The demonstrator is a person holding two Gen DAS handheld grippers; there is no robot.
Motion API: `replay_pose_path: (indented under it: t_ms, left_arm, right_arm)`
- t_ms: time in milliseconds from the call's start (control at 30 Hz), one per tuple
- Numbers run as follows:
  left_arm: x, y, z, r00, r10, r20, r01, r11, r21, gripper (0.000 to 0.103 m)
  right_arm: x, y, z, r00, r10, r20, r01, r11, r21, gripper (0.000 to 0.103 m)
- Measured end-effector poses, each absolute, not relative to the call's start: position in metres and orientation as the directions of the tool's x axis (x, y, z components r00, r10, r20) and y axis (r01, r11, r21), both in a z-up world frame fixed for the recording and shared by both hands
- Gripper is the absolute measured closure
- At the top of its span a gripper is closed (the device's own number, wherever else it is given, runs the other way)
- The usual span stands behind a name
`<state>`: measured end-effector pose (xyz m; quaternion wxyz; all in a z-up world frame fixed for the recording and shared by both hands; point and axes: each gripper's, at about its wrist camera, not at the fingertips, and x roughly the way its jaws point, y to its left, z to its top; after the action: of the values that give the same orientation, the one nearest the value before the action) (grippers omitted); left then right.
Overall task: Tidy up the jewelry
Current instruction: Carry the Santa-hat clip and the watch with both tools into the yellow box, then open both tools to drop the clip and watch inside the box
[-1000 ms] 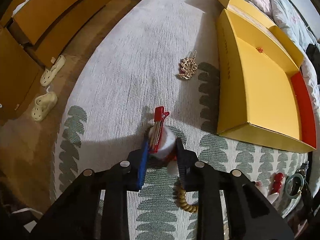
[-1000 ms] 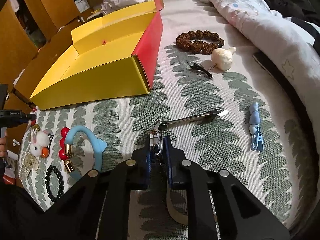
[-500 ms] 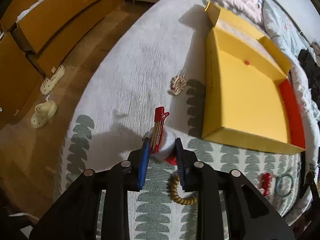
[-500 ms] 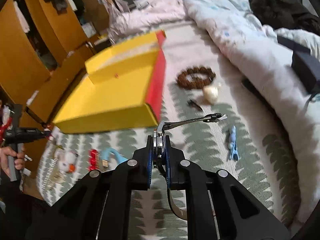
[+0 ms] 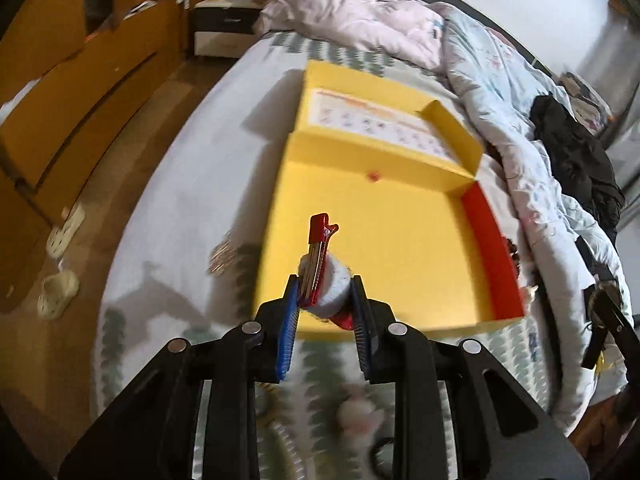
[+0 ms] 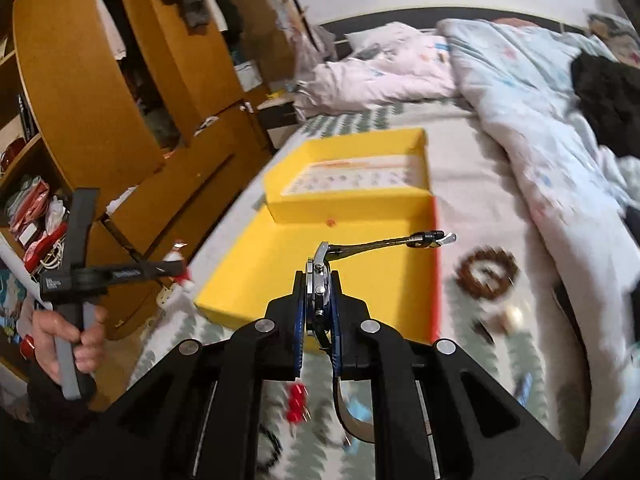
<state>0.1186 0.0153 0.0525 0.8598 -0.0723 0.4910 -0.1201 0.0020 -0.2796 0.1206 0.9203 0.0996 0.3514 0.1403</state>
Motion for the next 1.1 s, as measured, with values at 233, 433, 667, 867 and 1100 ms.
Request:
replay_pose_path:
  t_ms: [233, 433, 667, 867, 1100]
  left_arm:
    - [0.168, -0.026, 0.039, 0.438, -0.288, -0.852, 0.169, 0.957, -0.236, 0.077]
    - [0.213, -0.054, 0.014, 0.384, -0.26, -0.886, 0.183, 0.962, -0.203, 0.077]
    - [0.252, -0.078, -0.019, 0.33, -0.246, -0.911, 0.197, 0.962, -0.189, 0.077]
    - [0.273, -0.086, -0.041, 0.3, -0.228, -0.926, 0.195, 0.965, -0.175, 0.077]
    - [0.283, -0.088, -0.058, 0.285, -0.221, -0.933, 0.201, 0.965, -0.168, 0.077]
  right_arm:
    - [0.087, -0.252, 0.107, 0.653, 0.353, -0.671, -0.215, 0.935, 0.282, 0.091]
    - [0.146, -0.244, 0.069, 0.59, 0.334, -0.735, -0.201, 0.943, 0.267, 0.091]
    - [0.197, -0.243, 0.013, 0.507, 0.316, -0.802, -0.184, 0.949, 0.257, 0.091]
    - [0.225, -0.242, -0.018, 0.472, 0.293, -0.832, -0.181, 0.955, 0.234, 0.091]
    - [0.241, -0.248, -0.037, 0.419, 0.327, -0.847, -0.165, 0.945, 0.283, 0.091]
